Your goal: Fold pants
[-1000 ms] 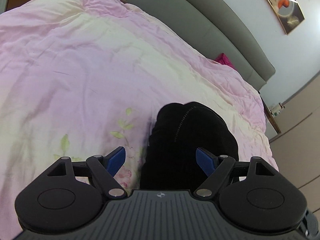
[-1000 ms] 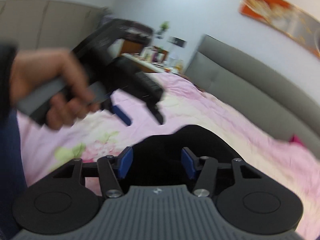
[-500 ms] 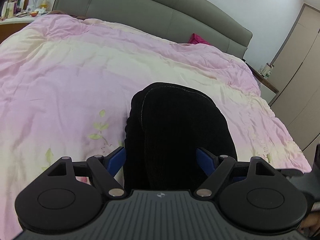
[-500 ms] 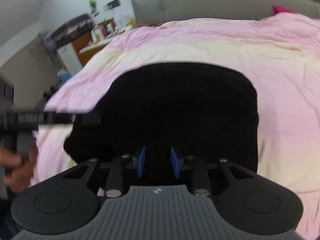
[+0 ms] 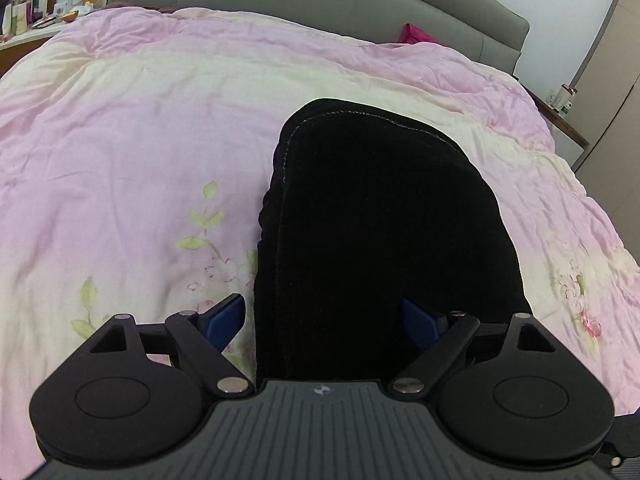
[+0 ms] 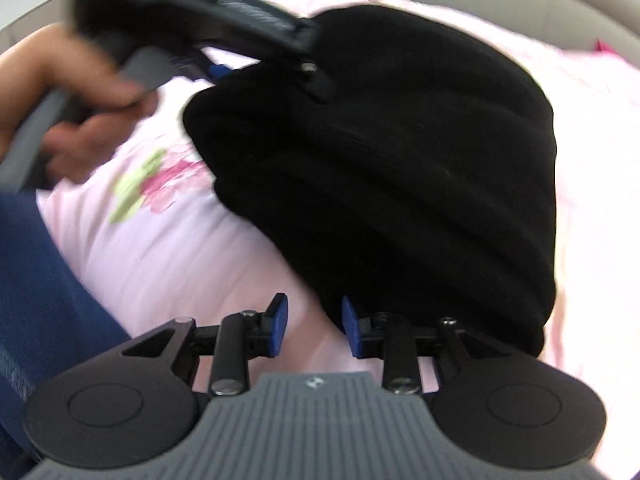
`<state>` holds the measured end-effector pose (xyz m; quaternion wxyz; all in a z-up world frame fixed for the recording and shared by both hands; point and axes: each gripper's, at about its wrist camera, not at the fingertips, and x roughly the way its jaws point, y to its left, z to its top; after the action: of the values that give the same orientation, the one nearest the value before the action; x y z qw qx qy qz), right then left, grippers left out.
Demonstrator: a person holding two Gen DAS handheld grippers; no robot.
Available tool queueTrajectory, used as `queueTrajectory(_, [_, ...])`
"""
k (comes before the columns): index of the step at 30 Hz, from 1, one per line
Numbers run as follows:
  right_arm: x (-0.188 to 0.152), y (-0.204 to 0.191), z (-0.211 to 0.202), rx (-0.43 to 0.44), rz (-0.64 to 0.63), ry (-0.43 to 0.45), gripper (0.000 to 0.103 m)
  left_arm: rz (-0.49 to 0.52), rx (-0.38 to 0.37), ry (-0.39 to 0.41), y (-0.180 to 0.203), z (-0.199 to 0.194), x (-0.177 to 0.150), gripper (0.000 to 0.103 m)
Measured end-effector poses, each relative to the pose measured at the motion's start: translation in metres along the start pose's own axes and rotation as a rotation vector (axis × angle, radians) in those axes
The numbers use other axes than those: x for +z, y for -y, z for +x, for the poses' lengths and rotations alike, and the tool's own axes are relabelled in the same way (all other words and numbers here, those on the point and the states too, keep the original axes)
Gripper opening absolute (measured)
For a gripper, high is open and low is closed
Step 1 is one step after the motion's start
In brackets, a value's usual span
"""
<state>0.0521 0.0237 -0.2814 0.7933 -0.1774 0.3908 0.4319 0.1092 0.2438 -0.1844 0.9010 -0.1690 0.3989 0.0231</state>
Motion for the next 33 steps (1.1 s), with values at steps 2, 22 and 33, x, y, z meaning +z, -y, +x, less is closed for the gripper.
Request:
queueTrajectory(2, [0.006,0.002,-0.017,0.034,0.005,0.052,0.027,-0.008,0.02,-0.003,0.0,-0.011,-0.005,0.101])
queueTrajectory(22, [0.119,0.118,-0.079,-0.046,0.046,0.232,0.073,0.113,-0.017,-0.131,0.009,-0.045,-0.021,0.103])
queueTrajectory(33, [0.281,0.111,0.031,0.234,-0.204,0.012,0.073,-0.113,-0.189,-0.219,-0.015,-0.002,-0.031,0.103])
